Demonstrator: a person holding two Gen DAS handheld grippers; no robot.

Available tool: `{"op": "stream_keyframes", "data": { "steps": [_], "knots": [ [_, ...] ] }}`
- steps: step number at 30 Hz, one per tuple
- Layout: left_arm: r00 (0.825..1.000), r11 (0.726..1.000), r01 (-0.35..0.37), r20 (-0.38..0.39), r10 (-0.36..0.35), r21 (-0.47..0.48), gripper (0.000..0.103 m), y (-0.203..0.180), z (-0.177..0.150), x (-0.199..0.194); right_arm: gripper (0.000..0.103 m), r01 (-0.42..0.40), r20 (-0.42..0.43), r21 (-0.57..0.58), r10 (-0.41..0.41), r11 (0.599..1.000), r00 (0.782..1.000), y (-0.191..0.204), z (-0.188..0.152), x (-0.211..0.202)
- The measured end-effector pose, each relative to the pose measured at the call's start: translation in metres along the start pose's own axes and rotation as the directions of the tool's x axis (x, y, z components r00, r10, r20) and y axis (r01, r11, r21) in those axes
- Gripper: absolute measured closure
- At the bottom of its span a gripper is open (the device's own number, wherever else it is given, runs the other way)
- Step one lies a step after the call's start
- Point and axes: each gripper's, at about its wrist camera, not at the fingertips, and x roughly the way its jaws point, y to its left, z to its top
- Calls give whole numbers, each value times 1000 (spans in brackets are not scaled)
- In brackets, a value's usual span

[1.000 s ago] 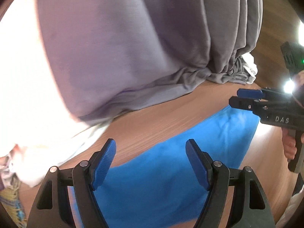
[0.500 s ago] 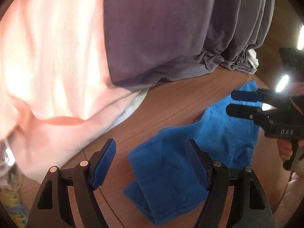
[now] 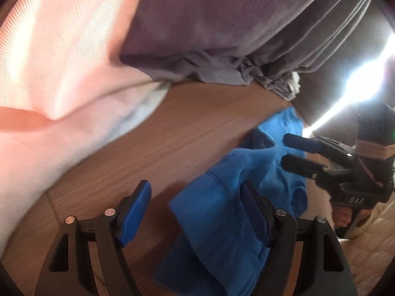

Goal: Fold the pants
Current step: 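Grasp the folded pants edge with the left gripper and lift it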

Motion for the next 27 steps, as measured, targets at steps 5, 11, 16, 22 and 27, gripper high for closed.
{"op": "stream_keyframes", "data": {
  "steps": [5,11,16,22,27],
  "knots": [
    [999,999,40,-24,-40,-3,58,-3,-5,5,46,-2,-23,8,2,1000,1000,-2,-5,5],
    [999,999,-9,36,11,-31,73,-28,-14,-26,46,-5,-40,28,6,1000,999,-13,-8,13],
    [998,993,-26,49,31,-113,90,-62,-28,-57,46,-30,-21,53,31,998,999,-21,-7,9],
    [998,971,-37,40,48,-238,92,-72,-46,-66,46,-44,-18,59,45,997,999,-24,-5,11],
    [985,922,-171,-33,171,-348,92,-52,-56,-61,46,-52,-48,62,55,997,997,-24,-7,27]
  ]
}}
